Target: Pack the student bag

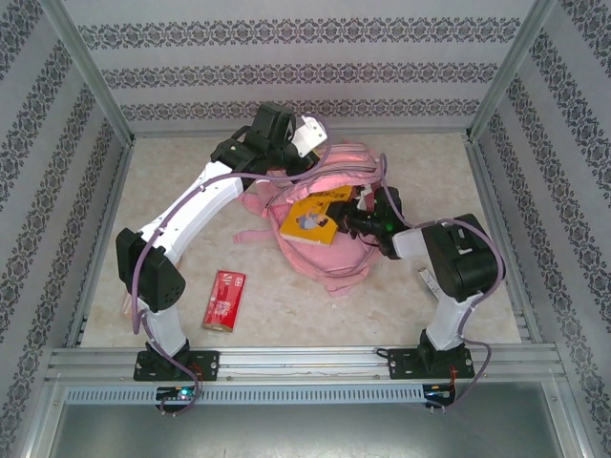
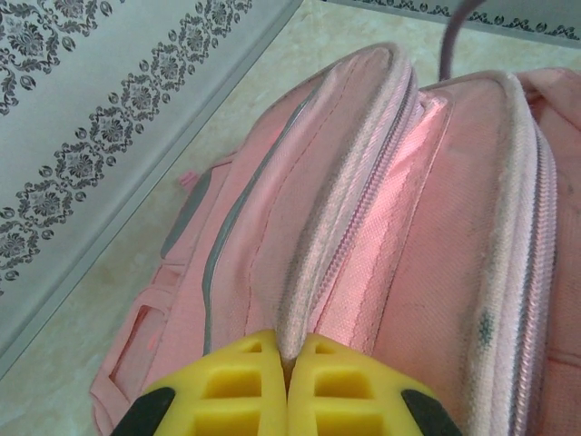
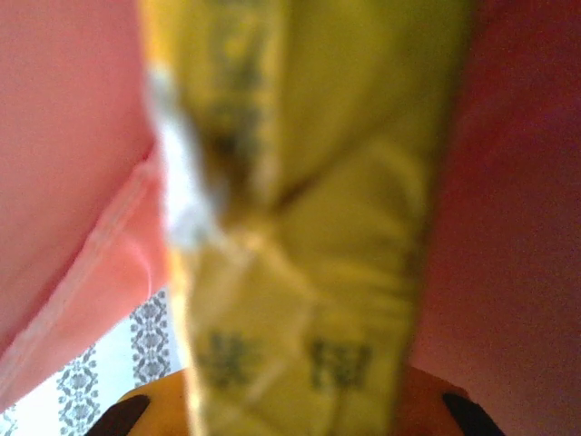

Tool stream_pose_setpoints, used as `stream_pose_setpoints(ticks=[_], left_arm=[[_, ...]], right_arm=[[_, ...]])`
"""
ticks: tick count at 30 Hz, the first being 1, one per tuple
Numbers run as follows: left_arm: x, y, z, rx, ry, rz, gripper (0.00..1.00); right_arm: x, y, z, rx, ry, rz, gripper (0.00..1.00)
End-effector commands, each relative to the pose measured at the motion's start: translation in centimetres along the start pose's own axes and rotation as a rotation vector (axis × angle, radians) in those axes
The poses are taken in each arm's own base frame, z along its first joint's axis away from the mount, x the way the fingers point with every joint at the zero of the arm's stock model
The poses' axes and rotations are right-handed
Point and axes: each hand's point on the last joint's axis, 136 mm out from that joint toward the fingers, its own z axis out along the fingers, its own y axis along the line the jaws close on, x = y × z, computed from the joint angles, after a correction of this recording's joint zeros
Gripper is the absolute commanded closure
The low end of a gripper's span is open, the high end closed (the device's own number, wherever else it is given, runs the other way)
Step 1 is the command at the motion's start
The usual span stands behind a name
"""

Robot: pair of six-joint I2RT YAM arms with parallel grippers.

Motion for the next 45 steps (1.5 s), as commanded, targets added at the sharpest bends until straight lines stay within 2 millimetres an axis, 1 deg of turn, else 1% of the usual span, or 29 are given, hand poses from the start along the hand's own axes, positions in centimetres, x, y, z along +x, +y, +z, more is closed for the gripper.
stream_pose_setpoints(ticks=[1,2,5,7,9,13,19,20,21,23,25,27,28,30,32,33,35,37,39,40,41,42,44,45], left_arm=[[-8.1,1.0,-6.2,-0.041,-0.304,0.045,1.00],[-8.0,0.9,-6.2,-0.037,-0.306,0.044,1.00],[-7.9,1.0,-6.3,-0.033,-0.314,0.039,1.00],[-7.8,1.0,-6.3,-0.026,-0.317,0.033,1.00],[-7.6,1.3,-6.3,-0.029,-0.314,0.027,1.00],[-7.2,1.7,-6.3,-0.035,-0.306,0.019,1.00],[-6.8,2.1,-6.2,-0.042,-0.300,0.013,1.00],[-6.6,2.2,-6.2,-0.045,-0.299,0.011,1.00],[-6.4,2.3,-6.2,-0.048,-0.300,0.008,1.00],[-6.3,2.4,-6.2,-0.049,-0.300,0.007,1.00],[-6.2,2.5,-6.2,-0.051,-0.301,0.007,1.00],[-6.2,2.7,-6.1,-0.051,-0.305,0.013,1.00],[-6.2,2.8,-6.2,-0.051,-0.305,0.014,1.00],[-6.1,3.1,-6.2,-0.047,-0.305,0.010,1.00],[-6.1,3.4,-6.2,-0.045,-0.306,0.005,1.00],[-6.1,3.5,-6.3,-0.046,-0.307,0.004,1.00],[-6.2,3.7,-6.4,-0.049,-0.309,0.003,1.00],[-6.0,3.9,-6.4,-0.052,-0.306,0.003,1.00],[-5.9,3.8,-6.3,-0.046,-0.304,0.001,1.00],[-5.9,3.8,-6.4,-0.045,-0.306,0.003,1.00],[-5.8,3.8,-6.3,-0.044,-0.306,0.002,1.00],[-5.8,3.8,-6.3,-0.043,-0.306,0.002,1.00],[-5.7,3.8,-6.3,-0.046,-0.304,-0.001,1.00],[-5.5,3.9,-6.3,-0.048,-0.302,-0.004,1.00]], right_arm=[[-2.9,3.7,1.0,-0.107,-0.108,-0.137,0.86],[-3.3,3.2,1.3,-0.092,-0.120,-0.134,0.86],[-4.6,1.4,2.4,-0.053,-0.147,-0.105,0.79],[-5.4,0.5,3.0,-0.034,-0.165,-0.071,0.66],[-5.7,-0.4,3.1,0.000,-0.179,-0.046,0.59],[-5.6,-2.1,2.3,0.136,-0.201,-0.045,0.56],[-5.3,-2.8,1.5,0.224,-0.207,-0.058,0.52],[-5.2,-3.2,0.7,0.266,-0.223,-0.069,0.50],[-4.8,-3.1,0.4,0.291,-0.210,-0.098,0.53],[-4.5,-2.7,0.6,0.281,-0.191,-0.112,0.56],[-4.0,-2.2,1.0,0.262,-0.162,-0.131,0.60],[-3.3,-1.3,1.6,0.224,-0.112,-0.165,0.67],[-2.9,-0.7,2.0,0.198,-0.080,-0.184,0.72],[-2.2,0.2,2.9,0.146,-0.022,-0.207,0.84],[-1.5,1.2,3.8,0.093,0.027,-0.230,0.92],[-1.1,1.5,4.1,0.072,0.052,-0.238,0.94],[0.4,3.1,5.2,0.001,0.149,-0.274,0.96],[1.2,3.5,6.0,-0.030,0.210,-0.274,0.96],[0.9,2.9,6.5,-0.009,0.205,-0.258,0.91],[0.5,2.3,6.6,0.017,0.187,-0.247,0.84],[-0.1,1.3,6.6,0.067,0.160,-0.226,0.72],[-0.6,0.5,6.4,0.107,0.137,-0.209,0.69],[-1.7,-0.9,5.6,0.200,0.075,-0.188,0.61],[-1.9,-1.1,5.2,0.227,0.057,-0.187,0.60]])
